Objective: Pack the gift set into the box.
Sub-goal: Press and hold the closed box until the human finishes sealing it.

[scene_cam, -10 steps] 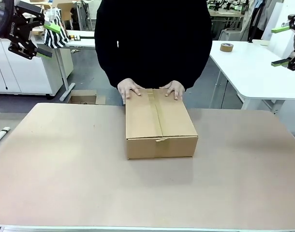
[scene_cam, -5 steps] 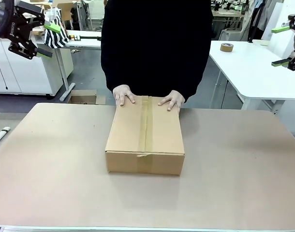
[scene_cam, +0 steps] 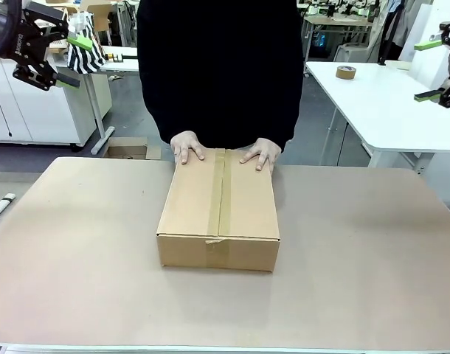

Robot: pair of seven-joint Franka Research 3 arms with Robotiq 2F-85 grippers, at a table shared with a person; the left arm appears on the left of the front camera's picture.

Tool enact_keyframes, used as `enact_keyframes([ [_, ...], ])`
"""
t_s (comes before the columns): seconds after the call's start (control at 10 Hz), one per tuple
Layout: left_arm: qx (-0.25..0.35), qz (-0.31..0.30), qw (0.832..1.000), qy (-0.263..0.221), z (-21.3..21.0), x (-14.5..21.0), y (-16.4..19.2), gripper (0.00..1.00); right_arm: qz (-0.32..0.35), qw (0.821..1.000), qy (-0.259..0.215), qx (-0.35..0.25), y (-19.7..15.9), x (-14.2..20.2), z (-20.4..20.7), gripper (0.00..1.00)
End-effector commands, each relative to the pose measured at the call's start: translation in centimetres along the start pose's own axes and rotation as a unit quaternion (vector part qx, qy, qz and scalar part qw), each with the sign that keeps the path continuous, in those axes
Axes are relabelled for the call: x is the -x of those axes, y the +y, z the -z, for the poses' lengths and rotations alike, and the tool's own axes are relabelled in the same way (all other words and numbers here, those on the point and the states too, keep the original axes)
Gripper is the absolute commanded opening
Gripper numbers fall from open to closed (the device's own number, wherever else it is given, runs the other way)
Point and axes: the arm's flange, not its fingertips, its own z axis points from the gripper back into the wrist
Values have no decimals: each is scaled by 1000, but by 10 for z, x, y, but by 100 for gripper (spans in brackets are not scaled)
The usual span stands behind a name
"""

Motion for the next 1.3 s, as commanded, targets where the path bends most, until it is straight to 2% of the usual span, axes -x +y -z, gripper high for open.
enact_keyframes([
  [0.0, -4, -2, 1000, 1, 0, 2, -1, 100, 4, 1000, 4, 1, 2, 2, -2, 100],
  [0.8, 0, 0, 1000, 0, 0, 0, 0, 100, 0, 1000, 0, 0, 0, 0, 0, 100],
  [0.9, 23, 72, 997, 15, 16, -1, -17, 100, -51, 997, 40, 43, 13, -7, 21, 100],
  [1.0, 50, 196, 979, 17, 41, -5, -38, 100, -153, 982, 75, 76, 30, -11, 51, 100],
  [1.1, 79, 331, 940, -2, 66, -10, -56, 100, -285, 949, 82, 106, 46, -10, 91, 100],
  [1.2, 118, 417, 901, -14, 87, -10, -67, 100, -400, 906, 77, 114, 55, -5, 126, 100],
])
